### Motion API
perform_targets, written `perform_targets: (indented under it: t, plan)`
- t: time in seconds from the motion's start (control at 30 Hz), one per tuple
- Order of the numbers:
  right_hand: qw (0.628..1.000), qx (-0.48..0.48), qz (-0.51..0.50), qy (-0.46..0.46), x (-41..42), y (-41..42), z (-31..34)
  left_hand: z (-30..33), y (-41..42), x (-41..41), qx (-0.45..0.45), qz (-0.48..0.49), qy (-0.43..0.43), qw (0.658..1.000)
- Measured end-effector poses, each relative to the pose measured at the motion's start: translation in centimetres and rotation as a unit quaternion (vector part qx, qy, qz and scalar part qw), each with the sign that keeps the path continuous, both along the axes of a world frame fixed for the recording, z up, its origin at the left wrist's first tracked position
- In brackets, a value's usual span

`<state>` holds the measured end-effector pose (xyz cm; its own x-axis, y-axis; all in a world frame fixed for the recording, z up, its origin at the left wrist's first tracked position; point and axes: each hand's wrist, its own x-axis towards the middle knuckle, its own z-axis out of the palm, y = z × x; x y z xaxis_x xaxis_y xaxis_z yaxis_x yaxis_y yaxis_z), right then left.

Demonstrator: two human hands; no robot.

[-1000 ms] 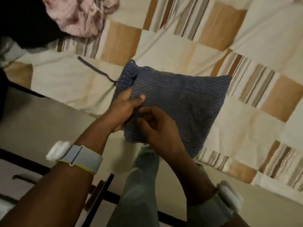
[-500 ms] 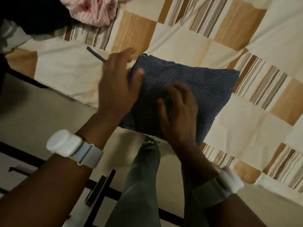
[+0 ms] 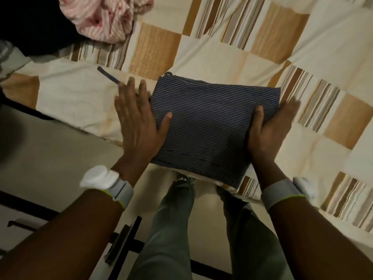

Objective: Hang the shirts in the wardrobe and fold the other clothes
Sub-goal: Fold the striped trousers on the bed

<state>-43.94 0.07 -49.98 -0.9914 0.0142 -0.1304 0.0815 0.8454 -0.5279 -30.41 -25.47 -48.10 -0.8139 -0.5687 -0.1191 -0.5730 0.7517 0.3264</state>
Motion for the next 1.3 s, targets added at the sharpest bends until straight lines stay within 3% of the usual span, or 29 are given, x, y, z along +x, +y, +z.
perform_targets:
  t: [0.07, 0.13, 0.2, 0.3, 0.4, 0.5, 0.57, 0.7, 0.8, 0.93, 1.1, 1.3]
  plan:
    - [0.996, -0.075, -0.043, -0.018, 2.6, 1.1, 1.0, 0.5, 0.5, 1.2, 0.033, 0.020, 0.019, 0.999]
    - [0.979, -0.138, -0.095, -0.114, 5.8, 1.3, 1.8, 0.7, 1.5, 2.0, 0.133, 0.100, 0.027, 0.986]
    - [0.960, -0.182, -0.131, -0.170, 7.8, 1.4, 2.2, 1.1, 2.3, 2.0, 0.171, 0.162, 0.013, 0.972]
    - [0.903, -0.308, -0.189, -0.233, 7.6, 1.5, 2.2, 2.1, 1.8, 0.1, 0.199, 0.191, -0.046, 0.960]
    - [0.858, -0.377, -0.156, -0.313, 5.8, 1.9, 1.7, 2.8, -0.5, -1.3, 0.228, 0.146, -0.090, 0.959]
    - [0.762, -0.478, -0.124, -0.420, 4.2, 3.3, 1.9, 3.2, 0.1, -1.9, 0.168, 0.059, -0.083, 0.981]
    - [0.722, -0.513, -0.104, -0.452, 3.7, 3.7, 2.1, 3.9, 0.9, -2.2, 0.153, 0.041, -0.067, 0.985]
    - [0.675, -0.573, -0.142, -0.442, 1.6, 7.0, 4.0, 6.0, 5.3, -4.2, 0.269, 0.067, -0.035, 0.960]
    - [0.673, -0.595, -0.156, -0.411, -1.2, 14.6, 6.1, 6.7, 12.2, -7.8, 0.368, 0.081, -0.032, 0.926]
    - [0.690, -0.612, -0.130, -0.364, -3.3, 25.0, 8.6, 6.8, 20.9, -11.9, 0.433, 0.086, -0.026, 0.897]
    - [0.756, -0.567, -0.164, -0.285, -5.0, 39.3, 11.9, 7.5, 34.1, -17.7, 0.477, -0.001, -0.019, 0.879]
    - [0.781, -0.554, -0.202, -0.206, -7.3, 51.5, 15.8, 9.4, 45.6, -23.6, 0.505, -0.089, 0.002, 0.858]
